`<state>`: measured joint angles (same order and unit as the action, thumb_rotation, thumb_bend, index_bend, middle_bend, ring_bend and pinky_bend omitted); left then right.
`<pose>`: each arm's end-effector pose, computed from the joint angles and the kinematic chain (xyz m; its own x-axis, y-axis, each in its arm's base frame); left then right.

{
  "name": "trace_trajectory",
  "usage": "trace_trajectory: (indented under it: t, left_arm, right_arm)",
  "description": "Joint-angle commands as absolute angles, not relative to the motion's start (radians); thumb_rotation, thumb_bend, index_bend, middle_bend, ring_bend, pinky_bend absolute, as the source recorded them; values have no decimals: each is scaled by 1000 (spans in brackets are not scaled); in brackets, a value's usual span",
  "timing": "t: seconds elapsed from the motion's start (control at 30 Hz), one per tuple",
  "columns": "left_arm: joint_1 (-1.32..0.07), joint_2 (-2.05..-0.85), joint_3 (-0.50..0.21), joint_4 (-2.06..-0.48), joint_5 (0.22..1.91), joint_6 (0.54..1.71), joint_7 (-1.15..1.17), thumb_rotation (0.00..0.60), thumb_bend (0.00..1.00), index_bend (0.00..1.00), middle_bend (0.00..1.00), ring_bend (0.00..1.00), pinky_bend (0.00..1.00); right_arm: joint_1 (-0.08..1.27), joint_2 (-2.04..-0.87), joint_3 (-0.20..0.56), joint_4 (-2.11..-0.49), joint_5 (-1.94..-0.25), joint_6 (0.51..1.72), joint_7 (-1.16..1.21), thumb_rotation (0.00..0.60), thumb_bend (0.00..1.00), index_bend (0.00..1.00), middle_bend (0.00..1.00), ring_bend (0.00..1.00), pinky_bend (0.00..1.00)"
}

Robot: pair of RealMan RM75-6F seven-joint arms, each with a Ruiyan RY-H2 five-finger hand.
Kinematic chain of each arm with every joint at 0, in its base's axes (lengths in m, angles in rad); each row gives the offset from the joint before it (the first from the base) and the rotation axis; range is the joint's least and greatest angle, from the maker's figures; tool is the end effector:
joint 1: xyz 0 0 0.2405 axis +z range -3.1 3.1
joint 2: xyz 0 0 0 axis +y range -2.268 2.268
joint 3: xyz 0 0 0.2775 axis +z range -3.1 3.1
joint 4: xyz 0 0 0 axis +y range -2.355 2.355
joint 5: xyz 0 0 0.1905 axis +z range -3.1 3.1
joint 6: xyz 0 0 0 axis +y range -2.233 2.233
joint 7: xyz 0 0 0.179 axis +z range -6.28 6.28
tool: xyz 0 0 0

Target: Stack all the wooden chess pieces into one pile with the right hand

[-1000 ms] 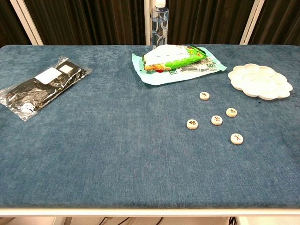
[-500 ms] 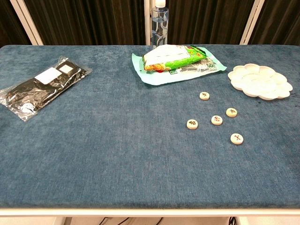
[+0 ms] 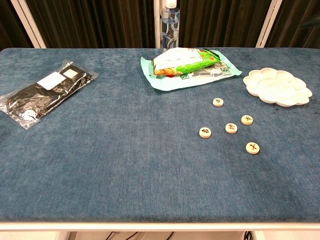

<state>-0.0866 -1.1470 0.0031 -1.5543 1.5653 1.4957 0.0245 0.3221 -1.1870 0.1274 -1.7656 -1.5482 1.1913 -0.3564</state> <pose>-0.3243 0.2067 0.1700 0.4517 0.0393 0.8913 0.8909 -0.0738 -0.4482 -0.2228 -0.2820 0.1144 0.5606 -0.0609 0.8258 -0.7849 -0.3567 0.5066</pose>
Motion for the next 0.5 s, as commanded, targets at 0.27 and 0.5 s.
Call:
trace_trajectory:
  t: [0.27, 0.5]
  left_arm:
    - [-83, -1132, -1, -1547, 1544, 1487, 7, 600, 228, 47, 0, 0, 0]
    - [-84, -1126, -2, -1546, 1539, 1481, -5, 600, 229, 47, 0, 0, 0]
  right_arm:
    - [576, -1347, 189, -1736, -1330, 898, -573, 600, 56, 0, 0, 0, 0]
    - [643, -1418, 166, -1689, -1240, 839, -612, 600, 60, 4, 0, 0, 0]
